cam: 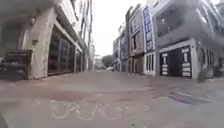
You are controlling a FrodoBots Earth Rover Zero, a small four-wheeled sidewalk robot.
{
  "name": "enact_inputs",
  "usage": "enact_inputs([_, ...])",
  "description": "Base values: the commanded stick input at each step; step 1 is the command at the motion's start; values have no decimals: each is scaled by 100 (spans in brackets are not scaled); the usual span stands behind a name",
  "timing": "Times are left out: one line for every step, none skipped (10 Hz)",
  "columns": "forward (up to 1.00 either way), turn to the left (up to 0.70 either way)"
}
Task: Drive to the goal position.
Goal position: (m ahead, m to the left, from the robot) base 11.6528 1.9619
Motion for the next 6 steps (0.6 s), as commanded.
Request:
enact_inputs([85,-34])
enact_inputs([85,-31])
enact_inputs([85,-10])
enact_inputs([85,0])
enact_inputs([85,0])
enact_inputs([85,0])
